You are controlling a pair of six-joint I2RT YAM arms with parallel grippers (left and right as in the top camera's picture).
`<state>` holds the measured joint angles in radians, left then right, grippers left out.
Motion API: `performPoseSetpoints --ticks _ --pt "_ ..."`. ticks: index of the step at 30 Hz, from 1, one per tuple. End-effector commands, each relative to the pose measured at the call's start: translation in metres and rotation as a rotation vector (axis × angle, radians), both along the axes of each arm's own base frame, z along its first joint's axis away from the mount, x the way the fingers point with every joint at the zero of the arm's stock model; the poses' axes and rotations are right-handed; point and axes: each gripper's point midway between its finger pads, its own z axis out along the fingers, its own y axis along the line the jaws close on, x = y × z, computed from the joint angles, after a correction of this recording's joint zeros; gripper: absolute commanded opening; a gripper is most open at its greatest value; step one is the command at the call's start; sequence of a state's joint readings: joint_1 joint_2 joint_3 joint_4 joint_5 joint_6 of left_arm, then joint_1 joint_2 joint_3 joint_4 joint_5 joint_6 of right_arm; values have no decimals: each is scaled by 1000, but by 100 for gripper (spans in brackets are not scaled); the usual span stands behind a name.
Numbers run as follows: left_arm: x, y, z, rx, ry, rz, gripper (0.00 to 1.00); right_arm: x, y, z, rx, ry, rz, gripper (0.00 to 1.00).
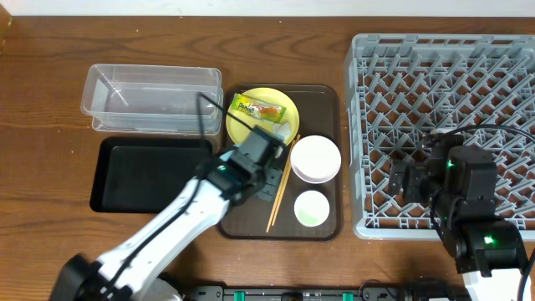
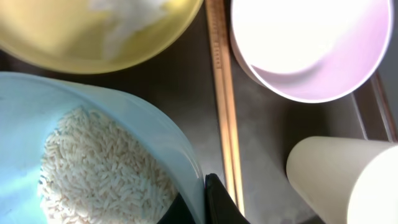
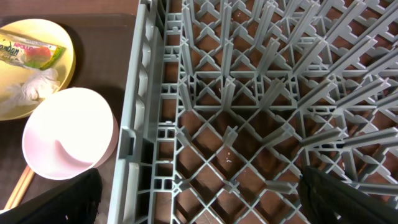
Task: Sort waste into correct bins and load items into the dishwasher rack
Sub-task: 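Carry the blue bowl to the black tray and tip out the rice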
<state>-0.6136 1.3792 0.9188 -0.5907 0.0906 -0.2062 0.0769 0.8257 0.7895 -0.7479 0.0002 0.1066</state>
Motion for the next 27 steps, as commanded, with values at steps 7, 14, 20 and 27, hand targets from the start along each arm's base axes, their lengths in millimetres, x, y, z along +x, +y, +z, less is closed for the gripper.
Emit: performPoseSetpoints --ticks 7,14,20,27 --pt "22 61 33 -163 14 136 6 2 -2 8 8 -17 -12 99" --pt "32 101 31 -435 128 238 6 0 -2 7 7 -8 -12 99" --pt "39 115 42 -808 168 219 6 -2 -2 5 6 5 -12 99" --pt "55 142 49 -1182 202 306 6 -3 -2 3 5 12 -12 99"
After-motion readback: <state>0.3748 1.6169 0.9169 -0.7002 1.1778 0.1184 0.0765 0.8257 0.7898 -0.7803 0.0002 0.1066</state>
